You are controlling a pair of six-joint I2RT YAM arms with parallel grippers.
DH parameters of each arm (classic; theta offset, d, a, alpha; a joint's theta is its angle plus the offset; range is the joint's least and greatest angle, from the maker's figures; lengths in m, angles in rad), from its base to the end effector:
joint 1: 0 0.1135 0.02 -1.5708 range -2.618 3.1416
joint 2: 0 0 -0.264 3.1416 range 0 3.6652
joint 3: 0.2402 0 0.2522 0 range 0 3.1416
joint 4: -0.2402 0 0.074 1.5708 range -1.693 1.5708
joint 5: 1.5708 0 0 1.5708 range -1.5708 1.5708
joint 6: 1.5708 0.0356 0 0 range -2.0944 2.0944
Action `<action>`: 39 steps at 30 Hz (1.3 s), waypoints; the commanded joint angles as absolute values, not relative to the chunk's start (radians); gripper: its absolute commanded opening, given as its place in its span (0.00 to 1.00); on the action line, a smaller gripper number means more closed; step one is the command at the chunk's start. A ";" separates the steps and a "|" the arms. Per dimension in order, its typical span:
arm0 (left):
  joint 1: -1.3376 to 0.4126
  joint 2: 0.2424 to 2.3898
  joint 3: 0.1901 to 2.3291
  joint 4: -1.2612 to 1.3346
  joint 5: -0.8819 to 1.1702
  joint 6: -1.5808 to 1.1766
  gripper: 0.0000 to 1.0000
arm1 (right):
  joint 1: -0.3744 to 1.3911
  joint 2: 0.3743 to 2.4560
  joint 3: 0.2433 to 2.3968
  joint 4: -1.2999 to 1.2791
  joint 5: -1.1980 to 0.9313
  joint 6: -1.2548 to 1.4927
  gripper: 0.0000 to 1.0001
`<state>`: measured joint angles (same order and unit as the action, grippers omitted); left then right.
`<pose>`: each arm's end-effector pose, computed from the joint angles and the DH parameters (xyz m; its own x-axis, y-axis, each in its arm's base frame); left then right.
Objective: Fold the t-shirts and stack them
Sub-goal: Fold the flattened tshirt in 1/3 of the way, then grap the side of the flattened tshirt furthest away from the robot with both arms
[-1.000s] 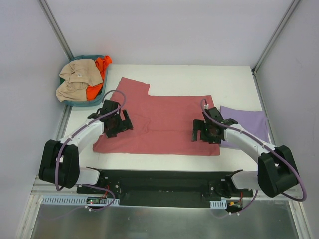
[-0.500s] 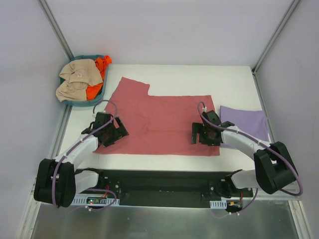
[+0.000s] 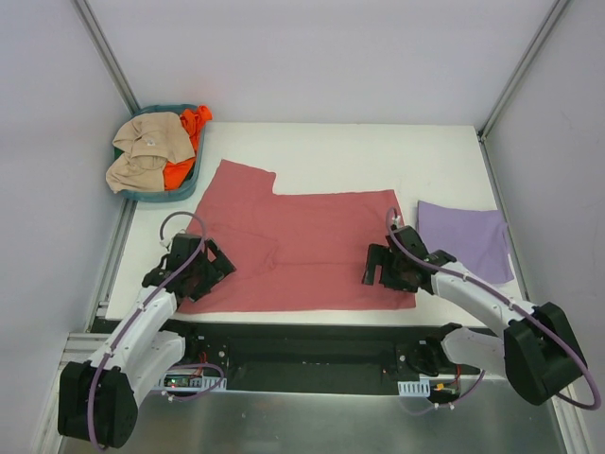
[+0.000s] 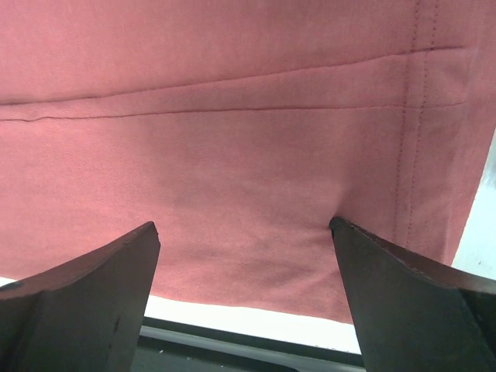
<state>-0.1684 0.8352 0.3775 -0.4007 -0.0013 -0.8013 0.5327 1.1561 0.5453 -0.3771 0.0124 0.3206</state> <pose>0.1585 -0.0269 0.1719 -0.6389 -0.6199 -0.4555 -0.4198 0.7771 -0.4688 0.1803 0.1058 0.1723 -0.8407 -0.1298 -0.5257 -0.2497 0.9544 0.1636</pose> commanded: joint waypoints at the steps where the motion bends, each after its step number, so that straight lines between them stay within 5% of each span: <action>1: -0.158 0.818 0.339 -0.543 -0.060 -0.841 0.99 | 0.543 1.111 0.489 -0.474 -0.026 0.411 0.96; 13: -0.160 0.759 0.351 -0.566 -0.069 -0.850 0.99 | 0.551 1.009 0.480 -0.544 -0.011 0.433 0.96; 22: -0.160 0.695 0.638 -0.535 -0.060 -0.789 0.99 | 0.551 0.920 0.730 -0.618 0.124 0.388 0.96; 39: -0.160 1.868 1.785 -0.639 -0.138 -0.359 0.96 | 0.526 0.979 0.758 -0.532 0.430 0.242 0.96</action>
